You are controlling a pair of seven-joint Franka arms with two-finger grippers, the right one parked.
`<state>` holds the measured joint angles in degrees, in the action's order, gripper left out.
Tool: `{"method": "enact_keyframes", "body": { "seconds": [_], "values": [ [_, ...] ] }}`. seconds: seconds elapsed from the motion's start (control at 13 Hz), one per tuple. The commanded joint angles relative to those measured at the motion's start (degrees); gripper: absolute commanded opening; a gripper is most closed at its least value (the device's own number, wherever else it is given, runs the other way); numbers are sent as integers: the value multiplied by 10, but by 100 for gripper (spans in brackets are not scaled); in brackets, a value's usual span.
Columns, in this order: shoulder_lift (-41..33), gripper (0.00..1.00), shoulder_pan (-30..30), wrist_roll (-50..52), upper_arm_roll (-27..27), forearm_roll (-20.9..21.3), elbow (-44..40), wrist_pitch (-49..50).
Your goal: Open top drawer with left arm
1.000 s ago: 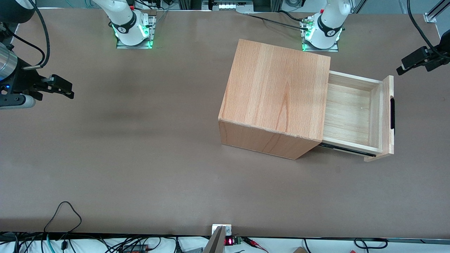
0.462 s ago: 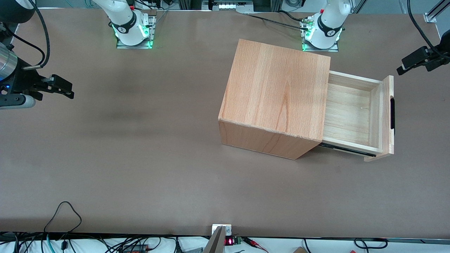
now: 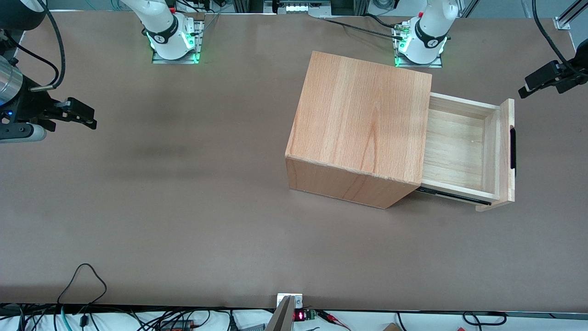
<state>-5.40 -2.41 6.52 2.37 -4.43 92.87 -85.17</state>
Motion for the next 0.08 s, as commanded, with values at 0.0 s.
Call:
{"method": "enact_keyframes", "body": {
  "seconds": [0.0],
  "values": [
    [6,100,1,1,1,17,-17,11]
  ]
}}
